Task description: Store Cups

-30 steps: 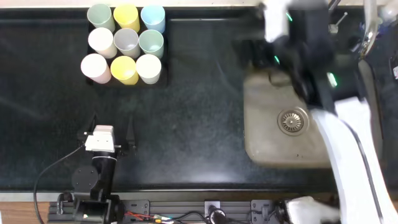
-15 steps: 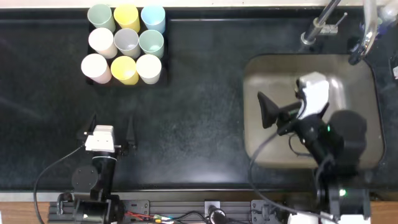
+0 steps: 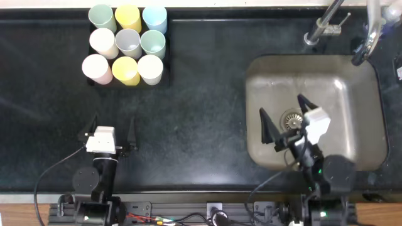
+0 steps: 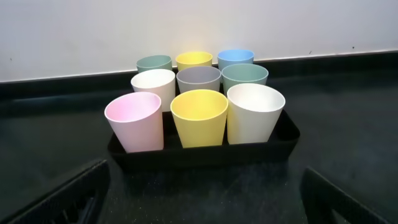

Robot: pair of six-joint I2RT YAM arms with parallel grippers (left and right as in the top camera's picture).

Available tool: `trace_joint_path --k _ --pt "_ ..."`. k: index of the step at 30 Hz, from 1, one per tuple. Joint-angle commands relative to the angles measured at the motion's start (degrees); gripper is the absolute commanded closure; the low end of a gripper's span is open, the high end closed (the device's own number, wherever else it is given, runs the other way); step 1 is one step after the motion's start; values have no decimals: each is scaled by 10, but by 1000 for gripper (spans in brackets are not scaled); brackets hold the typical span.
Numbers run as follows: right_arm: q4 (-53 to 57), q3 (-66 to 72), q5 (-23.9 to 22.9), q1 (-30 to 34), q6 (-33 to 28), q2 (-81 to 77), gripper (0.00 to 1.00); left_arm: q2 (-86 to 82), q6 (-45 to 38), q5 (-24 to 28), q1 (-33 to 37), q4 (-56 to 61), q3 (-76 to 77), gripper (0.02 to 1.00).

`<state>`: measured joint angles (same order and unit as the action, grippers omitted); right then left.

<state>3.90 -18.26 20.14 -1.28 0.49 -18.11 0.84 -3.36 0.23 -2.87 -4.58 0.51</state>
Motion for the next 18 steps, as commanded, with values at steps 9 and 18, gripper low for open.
trace_joint_path --k 9,18 --pt "-115 154 -50 -24 12 154 3 -5 4 -1 5 -3 0 18" --pt "-79 180 -154 -59 8 179 3 -6 4 -1 5 -3 0 20"
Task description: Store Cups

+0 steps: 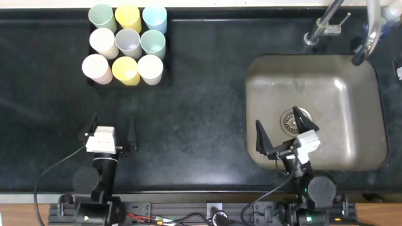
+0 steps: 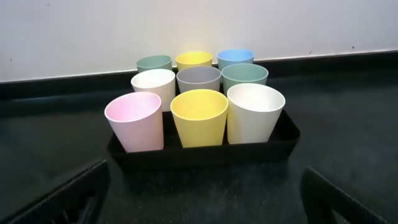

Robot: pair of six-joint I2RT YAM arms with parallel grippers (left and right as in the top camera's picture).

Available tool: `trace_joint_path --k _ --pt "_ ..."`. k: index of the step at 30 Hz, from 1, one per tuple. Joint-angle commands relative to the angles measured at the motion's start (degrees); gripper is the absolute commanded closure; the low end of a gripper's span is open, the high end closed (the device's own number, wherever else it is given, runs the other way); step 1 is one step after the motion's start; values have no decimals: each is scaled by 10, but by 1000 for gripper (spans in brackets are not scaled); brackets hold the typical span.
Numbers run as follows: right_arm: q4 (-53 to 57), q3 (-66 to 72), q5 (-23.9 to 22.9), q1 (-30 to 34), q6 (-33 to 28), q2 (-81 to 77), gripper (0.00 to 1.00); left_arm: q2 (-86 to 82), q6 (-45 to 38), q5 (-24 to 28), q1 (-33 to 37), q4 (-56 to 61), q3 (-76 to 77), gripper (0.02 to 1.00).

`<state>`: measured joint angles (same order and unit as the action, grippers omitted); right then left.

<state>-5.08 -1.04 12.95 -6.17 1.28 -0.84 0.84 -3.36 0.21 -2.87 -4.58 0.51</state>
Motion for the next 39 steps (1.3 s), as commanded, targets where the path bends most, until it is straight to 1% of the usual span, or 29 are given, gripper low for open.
trace_joint_path --k 1,3,6,11,39 --pt "19 8 -100 -10 0 7 3 -5 4 -1 5 -3 0 18" --pt "37 8 -127 -10 0 7 3 -6 4 -1 5 -3 0 18" --pt "57 8 -146 -9 0 7 3 -6 4 -1 5 -3 0 18" --pt "97 8 -145 -9 0 6 3 -6 4 -1 5 -3 0 18" --pt "95 8 -145 -9 0 5 3 -5 4 -1 5 -3 0 18"
